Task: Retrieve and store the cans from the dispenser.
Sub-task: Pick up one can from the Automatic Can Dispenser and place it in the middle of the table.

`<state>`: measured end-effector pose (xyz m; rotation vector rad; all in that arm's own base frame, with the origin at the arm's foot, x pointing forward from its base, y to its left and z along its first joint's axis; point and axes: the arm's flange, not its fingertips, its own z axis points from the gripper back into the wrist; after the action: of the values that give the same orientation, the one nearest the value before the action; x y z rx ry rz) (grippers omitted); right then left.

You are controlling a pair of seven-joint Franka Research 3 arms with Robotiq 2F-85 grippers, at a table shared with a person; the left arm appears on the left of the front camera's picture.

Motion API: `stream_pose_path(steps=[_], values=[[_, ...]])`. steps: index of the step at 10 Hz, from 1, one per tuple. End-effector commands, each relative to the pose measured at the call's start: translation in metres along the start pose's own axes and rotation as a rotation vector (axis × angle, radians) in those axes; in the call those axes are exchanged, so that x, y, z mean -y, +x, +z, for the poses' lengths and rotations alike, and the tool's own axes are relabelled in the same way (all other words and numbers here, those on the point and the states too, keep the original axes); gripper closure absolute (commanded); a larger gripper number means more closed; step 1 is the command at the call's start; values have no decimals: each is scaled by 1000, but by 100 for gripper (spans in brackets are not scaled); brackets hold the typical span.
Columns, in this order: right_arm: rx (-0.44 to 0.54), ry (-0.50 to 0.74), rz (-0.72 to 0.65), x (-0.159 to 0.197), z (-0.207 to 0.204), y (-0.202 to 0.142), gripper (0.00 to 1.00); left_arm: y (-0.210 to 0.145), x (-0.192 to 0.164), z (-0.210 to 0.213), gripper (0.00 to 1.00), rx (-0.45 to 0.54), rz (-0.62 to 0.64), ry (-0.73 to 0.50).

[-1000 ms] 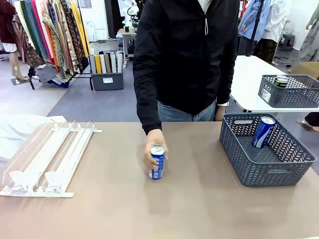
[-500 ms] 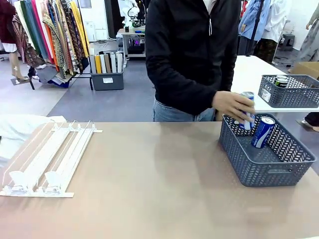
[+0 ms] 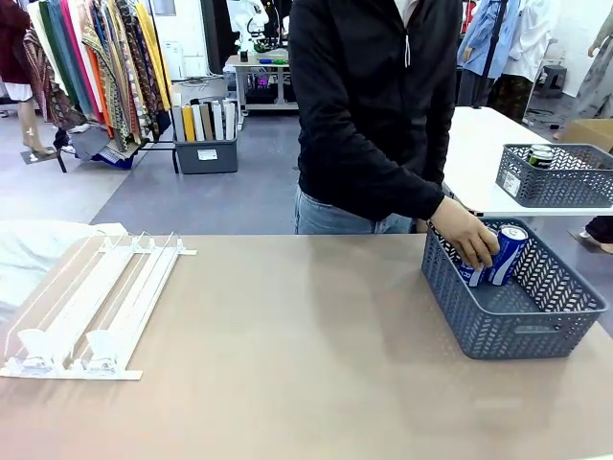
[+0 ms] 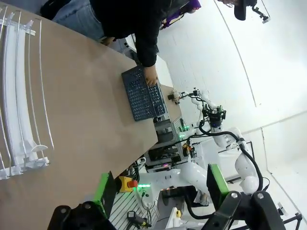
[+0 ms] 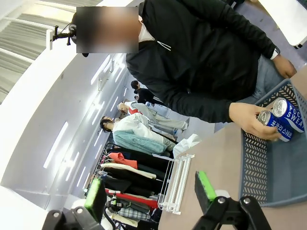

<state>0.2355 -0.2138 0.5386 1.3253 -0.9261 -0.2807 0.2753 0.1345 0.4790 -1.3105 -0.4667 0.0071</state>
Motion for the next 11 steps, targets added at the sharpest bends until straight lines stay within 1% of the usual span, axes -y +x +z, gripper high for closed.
stream_pose_path(steps=[1,11], values=[[21,28,6,-3,-2,3,0,-1,2,-3,0,7,4,-23],[21,28,6,-3,-2,3,0,-1,2,-3,0,7,4,-23]])
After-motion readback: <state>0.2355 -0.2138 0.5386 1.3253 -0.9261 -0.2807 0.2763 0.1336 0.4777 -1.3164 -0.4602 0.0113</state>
